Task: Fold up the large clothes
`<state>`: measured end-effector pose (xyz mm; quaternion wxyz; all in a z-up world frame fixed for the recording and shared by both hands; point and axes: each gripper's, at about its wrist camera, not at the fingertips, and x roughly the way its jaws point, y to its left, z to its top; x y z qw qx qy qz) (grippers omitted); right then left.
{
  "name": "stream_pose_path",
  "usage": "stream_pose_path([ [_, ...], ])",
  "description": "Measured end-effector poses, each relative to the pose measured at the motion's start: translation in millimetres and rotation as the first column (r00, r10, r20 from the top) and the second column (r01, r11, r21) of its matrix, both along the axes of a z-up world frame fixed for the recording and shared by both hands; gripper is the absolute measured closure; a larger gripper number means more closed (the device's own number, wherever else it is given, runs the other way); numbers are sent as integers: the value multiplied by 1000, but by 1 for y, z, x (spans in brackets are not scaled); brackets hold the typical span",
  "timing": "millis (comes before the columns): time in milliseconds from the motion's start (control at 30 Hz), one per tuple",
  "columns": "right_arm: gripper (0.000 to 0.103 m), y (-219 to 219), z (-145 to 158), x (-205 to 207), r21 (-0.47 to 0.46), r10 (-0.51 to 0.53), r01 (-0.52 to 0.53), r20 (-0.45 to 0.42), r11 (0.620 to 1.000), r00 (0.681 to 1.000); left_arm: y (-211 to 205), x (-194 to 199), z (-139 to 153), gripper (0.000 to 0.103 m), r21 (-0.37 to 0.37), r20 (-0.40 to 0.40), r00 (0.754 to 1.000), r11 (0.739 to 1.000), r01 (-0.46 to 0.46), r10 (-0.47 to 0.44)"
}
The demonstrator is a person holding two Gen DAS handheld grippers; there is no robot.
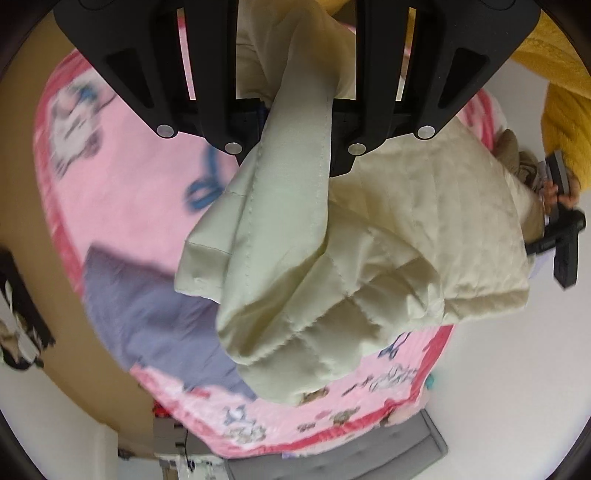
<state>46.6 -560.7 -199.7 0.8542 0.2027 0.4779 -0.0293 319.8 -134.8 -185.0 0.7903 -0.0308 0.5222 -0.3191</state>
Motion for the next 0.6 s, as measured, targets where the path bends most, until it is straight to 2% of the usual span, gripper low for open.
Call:
stream_pose_path([
  [167,83,-98,11,36,-94,-23,29,73,995,997,-131,47,11,85,-47,112,992,996,70,-65],
  [233,83,-141,11,55,-127,-35,48,102,991,994,-169,69,9,85,-82,115,992,994,70,-60],
  [300,83,-177,8,74,-121,-61,75,122,990,991,-213,101,5,85,-104,98,994,993,57,-47],
  [467,83,-237,-18,115,-93,-107,116,102,989,989,-307,160,-13,85,-5,94,991,996,94,-94],
  [600,83,-268,-52,139,-67,-143,148,71,987,987,-348,178,-36,85,88,116,981,985,148,-158],
])
